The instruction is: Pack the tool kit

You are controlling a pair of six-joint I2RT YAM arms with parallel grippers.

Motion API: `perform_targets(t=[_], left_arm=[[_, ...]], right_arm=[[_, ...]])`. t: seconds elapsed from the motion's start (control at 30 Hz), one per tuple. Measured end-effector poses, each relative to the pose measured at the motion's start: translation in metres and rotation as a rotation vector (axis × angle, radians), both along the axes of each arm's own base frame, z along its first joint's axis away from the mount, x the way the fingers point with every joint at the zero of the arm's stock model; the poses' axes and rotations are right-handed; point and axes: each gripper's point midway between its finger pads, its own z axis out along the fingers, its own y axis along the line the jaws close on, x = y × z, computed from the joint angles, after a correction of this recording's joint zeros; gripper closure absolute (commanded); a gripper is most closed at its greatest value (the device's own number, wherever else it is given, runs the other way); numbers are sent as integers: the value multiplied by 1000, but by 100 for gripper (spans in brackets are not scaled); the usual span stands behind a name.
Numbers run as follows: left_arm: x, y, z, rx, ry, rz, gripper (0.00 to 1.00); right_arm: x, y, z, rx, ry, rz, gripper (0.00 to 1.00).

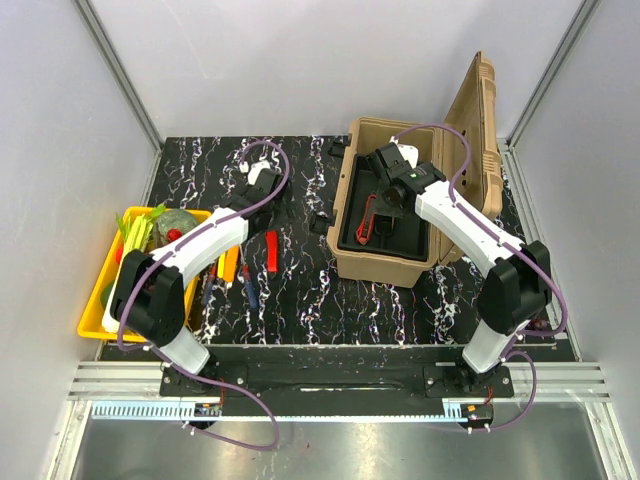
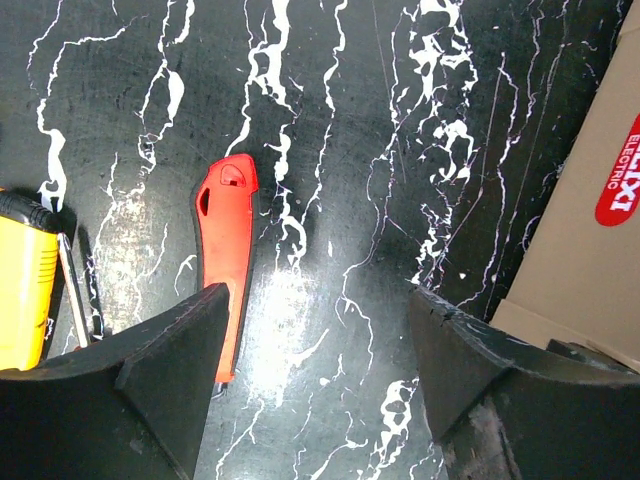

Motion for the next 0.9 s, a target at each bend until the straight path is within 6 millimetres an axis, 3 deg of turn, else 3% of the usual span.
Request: perform_targets(t=[0.23, 0.5, 0.6, 0.73, 0.9], left_arm=[[-3, 4, -24, 40, 52, 7, 19], [-15, 13, -52, 98, 140, 9, 18], [-17, 15, -64, 119, 170, 11, 18], [-21, 17, -86, 154, 224, 5, 20], [-28, 22, -108, 193, 290, 1, 33]], right_arm=[[1, 0, 0, 2, -2, -7, 49], [4, -10, 14, -7, -52, -51, 14], [6, -12, 36, 8, -109, -53, 1], [7, -15, 81, 52, -230, -49, 0], [3, -22, 135, 110, -375, -49, 1]])
